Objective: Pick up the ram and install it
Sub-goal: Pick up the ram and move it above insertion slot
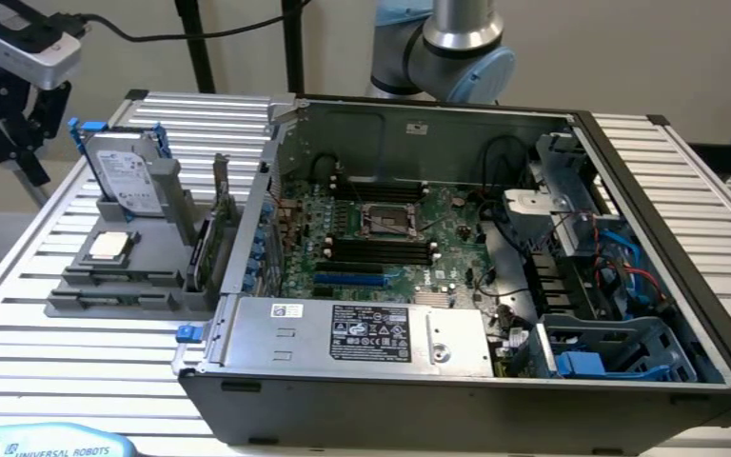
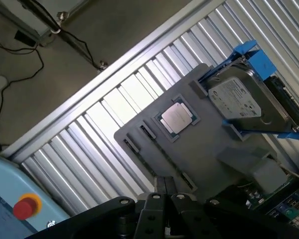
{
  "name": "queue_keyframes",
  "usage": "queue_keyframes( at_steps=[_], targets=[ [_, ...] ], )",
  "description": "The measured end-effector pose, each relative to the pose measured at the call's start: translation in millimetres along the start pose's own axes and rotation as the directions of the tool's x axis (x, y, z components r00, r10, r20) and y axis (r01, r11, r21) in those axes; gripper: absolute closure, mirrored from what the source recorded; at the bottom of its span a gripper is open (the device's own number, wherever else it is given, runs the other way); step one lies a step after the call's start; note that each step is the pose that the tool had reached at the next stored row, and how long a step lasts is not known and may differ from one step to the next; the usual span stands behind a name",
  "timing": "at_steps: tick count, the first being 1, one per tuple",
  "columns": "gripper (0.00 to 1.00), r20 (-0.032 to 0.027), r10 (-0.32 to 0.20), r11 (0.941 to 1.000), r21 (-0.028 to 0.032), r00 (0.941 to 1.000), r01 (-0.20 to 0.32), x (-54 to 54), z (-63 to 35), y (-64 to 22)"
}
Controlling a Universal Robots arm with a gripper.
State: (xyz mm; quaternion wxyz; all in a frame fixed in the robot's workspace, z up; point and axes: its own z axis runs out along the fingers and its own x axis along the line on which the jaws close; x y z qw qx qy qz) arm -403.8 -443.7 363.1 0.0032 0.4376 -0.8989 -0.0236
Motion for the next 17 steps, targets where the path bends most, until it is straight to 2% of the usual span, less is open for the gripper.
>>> queue_keyframes(
  at_steps=[4, 9, 13, 17],
  targets=[
    [0.89, -0.0033, -0.072, 0.9974, -0.0013, 0.9974, 0.072, 0.0, 1.0, -0.1],
    [0.89, -0.0070, -0.162, 0.9868, -0.0030, 0.9868, 0.162, 0.1, 2.8, -0.2],
    [0.89, -0.0101, -0.233, 0.9725, -0.0048, 0.9724, 0.233, 0.1, 4.3, -0.2],
    [0.89, -0.0132, -0.302, 0.9534, -0.0065, 0.9533, 0.302, 0.0, 6.9, -0.4]
  ],
)
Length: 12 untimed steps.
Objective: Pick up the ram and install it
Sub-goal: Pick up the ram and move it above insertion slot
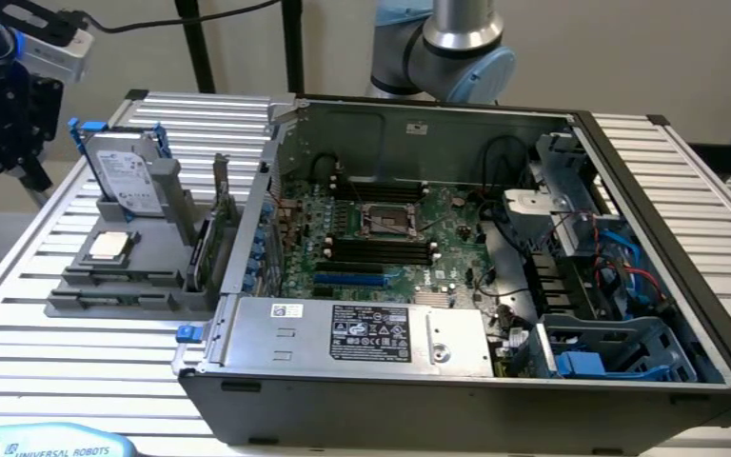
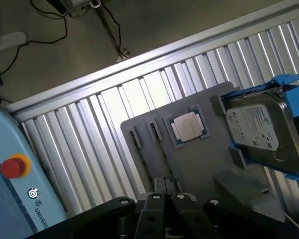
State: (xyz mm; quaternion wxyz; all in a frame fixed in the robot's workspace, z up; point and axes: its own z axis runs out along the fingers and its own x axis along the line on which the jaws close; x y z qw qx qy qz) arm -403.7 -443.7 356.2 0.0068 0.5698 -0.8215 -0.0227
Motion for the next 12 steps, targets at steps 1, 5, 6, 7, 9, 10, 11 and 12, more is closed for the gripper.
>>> queue_keyframes(
  at_steps=[1, 5, 6, 7, 9, 10, 11, 12],
  targets=[
    [0.89, -0.0010, -0.015, 0.9999, -0.0002, 0.9999, 0.015, -0.1, 0.8, -0.2],
    [0.89, -0.0047, -0.074, 0.9973, -0.0008, 0.9972, 0.074, -0.3, 3.9, -1.1],
    [0.89, -0.0057, -0.090, 0.9960, -0.0010, 0.9960, 0.090, -0.4, 4.8, -1.4],
    [0.89, -0.0067, -0.103, 0.9947, -0.0012, 0.9946, 0.103, -0.5, 5.6, -1.8],
    [0.89, -0.0087, -0.130, 0.9915, -0.0014, 0.9914, 0.130, -0.7, 7.4, -2.5],
    [0.89, -0.0097, -0.144, 0.9896, -0.0016, 0.9895, 0.144, -0.8, 8.3, -2.9],
    [0.89, -0.0107, -0.157, 0.9875, -0.0018, 0.9875, 0.157, -0.9, 9.2, -3.3],
    [0.89, -0.0117, -0.171, 0.9854, -0.0020, 0.9853, 0.171, -1.1, 10.1, -3.7]
  ],
)
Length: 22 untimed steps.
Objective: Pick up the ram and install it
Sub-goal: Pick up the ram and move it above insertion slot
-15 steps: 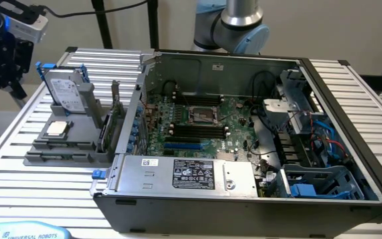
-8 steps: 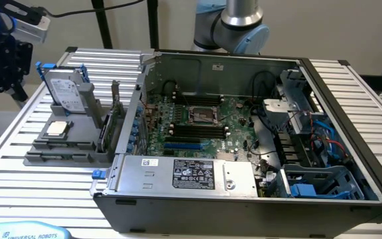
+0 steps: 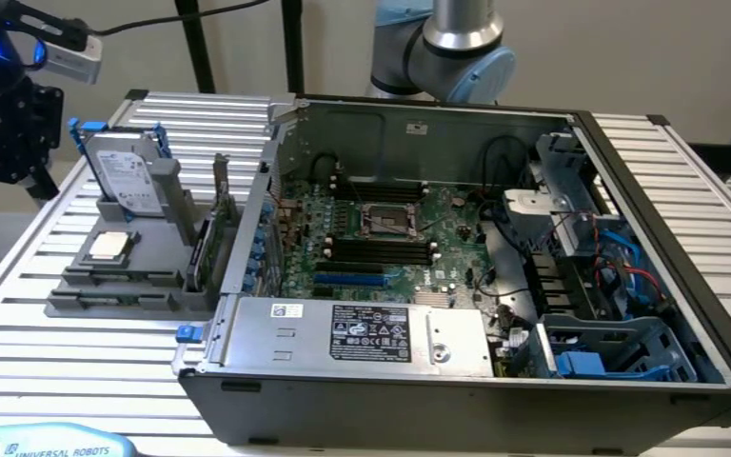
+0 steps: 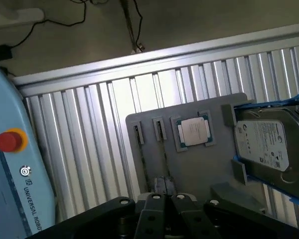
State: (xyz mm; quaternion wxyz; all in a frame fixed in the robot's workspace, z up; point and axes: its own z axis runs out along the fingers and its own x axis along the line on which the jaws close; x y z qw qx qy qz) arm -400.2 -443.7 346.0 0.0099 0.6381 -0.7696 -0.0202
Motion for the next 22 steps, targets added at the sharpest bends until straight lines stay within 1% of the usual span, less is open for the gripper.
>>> queue_keyframes(
  at_steps=[6, 11, 16, 17, 18, 19, 21, 22],
  targets=[
    [0.89, -0.0057, -0.069, 0.9976, -0.0005, 0.9976, 0.069, -0.6, 6.6, -4.1],
    [0.89, -0.0076, -0.105, 0.9945, -0.0009, 0.9944, 0.105, -1.1, 13.3, -8.9],
    [0.89, -0.0100, -0.133, 0.9911, -0.0013, 0.9910, 0.133, 0.1, 20.7, -10.5],
    [0.88, -0.0105, -0.137, 0.9905, -0.0014, 0.9904, 0.137, 0.6, 22.1, -10.8],
    [0.82, -0.0108, -0.141, 0.9901, -0.0014, 0.9900, 0.141, 1.3, 23.7, -11.2],
    [0.82, -0.0112, -0.143, 0.9897, -0.0015, 0.9897, 0.143, 2.1, 25.2, -11.5],
    [0.69, -0.0116, -0.147, 0.9892, -0.0016, 0.9891, 0.147, 3.9, 28.5, -12.1],
    [0.69, -0.0117, -0.148, 0.9889, -0.0015, 0.9889, 0.148, 4.7, 30.3, -12.5]
  ],
)
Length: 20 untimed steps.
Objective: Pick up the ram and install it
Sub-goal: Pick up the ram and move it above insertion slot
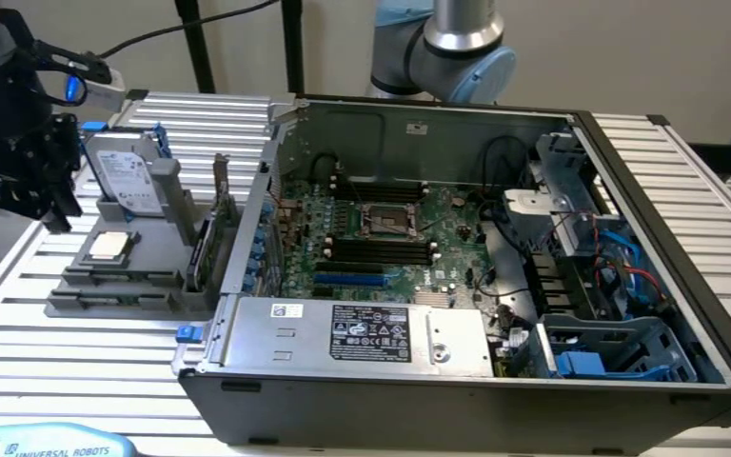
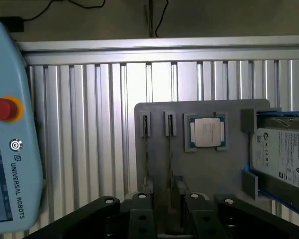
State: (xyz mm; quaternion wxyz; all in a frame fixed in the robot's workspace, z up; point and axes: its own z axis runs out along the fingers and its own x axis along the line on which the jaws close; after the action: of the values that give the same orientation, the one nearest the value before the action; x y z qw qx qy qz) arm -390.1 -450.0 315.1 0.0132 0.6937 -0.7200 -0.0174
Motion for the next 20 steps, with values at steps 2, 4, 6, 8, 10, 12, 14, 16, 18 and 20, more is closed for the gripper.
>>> queue_keyframes(
  at_steps=[2, 4, 6, 8, 10, 12, 14, 16, 18, 20],
  targets=[
    [0.69, -0.0002, -0.004, 1.0000, 0.0000, 1.0000, 0.004, 1.7, 3.6, -0.6],
    [0.69, -0.0003, -0.009, 1.0000, 0.0001, 1.0000, 0.009, 3.0, 7.3, -1.4],
    [0.69, -0.0006, -0.013, 0.9999, -0.0001, 0.9999, 0.013, 4.3, 10.8, -2.4],
    [0.69, -0.0008, -0.016, 0.9999, -0.0001, 0.9999, 0.016, 5.6, 14.4, -4.4],
    [0.69, -0.0009, -0.019, 0.9998, -0.0001, 0.9998, 0.019, 6.9, 17.9, -6.7],
    [0.69, -0.0009, -0.022, 0.9998, -0.0001, 0.9998, 0.022, 8.1, 21.4, -9.2],
    [0.69, -0.0012, -0.025, 0.9997, -0.0002, 0.9997, 0.025, 9.2, 24.9, -11.8],
    [0.69, -0.0013, -0.028, 0.9996, -0.0002, 0.9996, 0.028, 10.3, 28.4, -14.3],
    [0.69, -0.0013, -0.031, 0.9995, -0.0001, 0.9995, 0.031, 11.4, 32.1, -16.7],
    [0.69, -0.0015, -0.033, 0.9995, -0.0002, 0.9994, 0.033, 12.6, 35.6, -18.4]
  ],
)
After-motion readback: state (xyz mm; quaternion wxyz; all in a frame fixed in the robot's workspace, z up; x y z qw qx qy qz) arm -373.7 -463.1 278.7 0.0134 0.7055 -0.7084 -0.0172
